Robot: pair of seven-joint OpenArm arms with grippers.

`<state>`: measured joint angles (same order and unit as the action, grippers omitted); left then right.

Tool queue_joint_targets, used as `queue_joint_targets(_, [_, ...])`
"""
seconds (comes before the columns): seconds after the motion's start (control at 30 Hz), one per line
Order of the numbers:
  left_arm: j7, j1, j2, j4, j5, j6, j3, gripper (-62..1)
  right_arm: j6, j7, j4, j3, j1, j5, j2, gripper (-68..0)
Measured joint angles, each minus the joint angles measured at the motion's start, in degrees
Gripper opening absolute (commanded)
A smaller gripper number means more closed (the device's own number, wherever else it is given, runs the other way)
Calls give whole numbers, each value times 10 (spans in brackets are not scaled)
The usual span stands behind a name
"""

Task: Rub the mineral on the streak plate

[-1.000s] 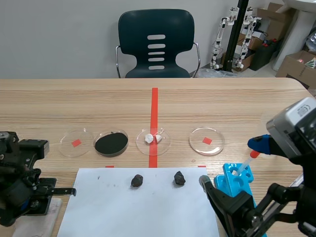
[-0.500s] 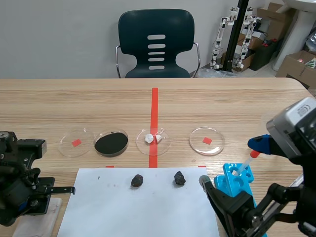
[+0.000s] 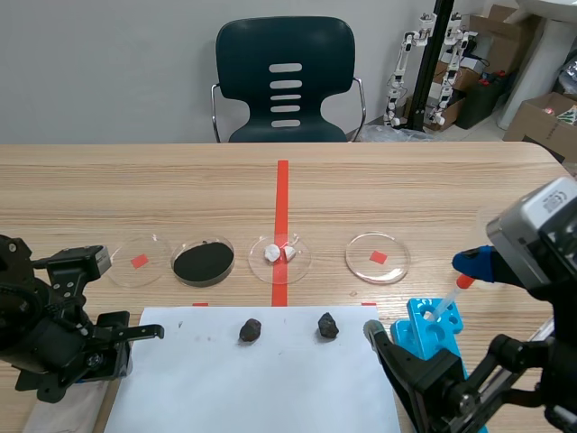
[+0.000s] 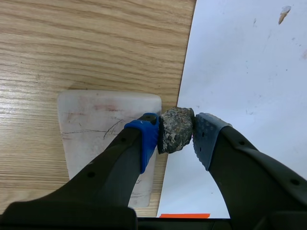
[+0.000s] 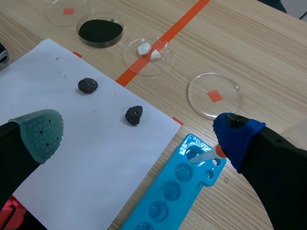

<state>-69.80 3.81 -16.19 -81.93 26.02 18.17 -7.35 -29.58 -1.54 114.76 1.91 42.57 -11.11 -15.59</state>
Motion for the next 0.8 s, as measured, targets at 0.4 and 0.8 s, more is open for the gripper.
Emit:
queue_joint_targets(0.4, [-50,1,-10,0,-148,17,0,-453,0,0,0,0,0,0,0,4])
queue_joint_targets(0.8, [-47,2,-10,0,-155,16,0,-453,0,0,0,0,0,0,0,4])
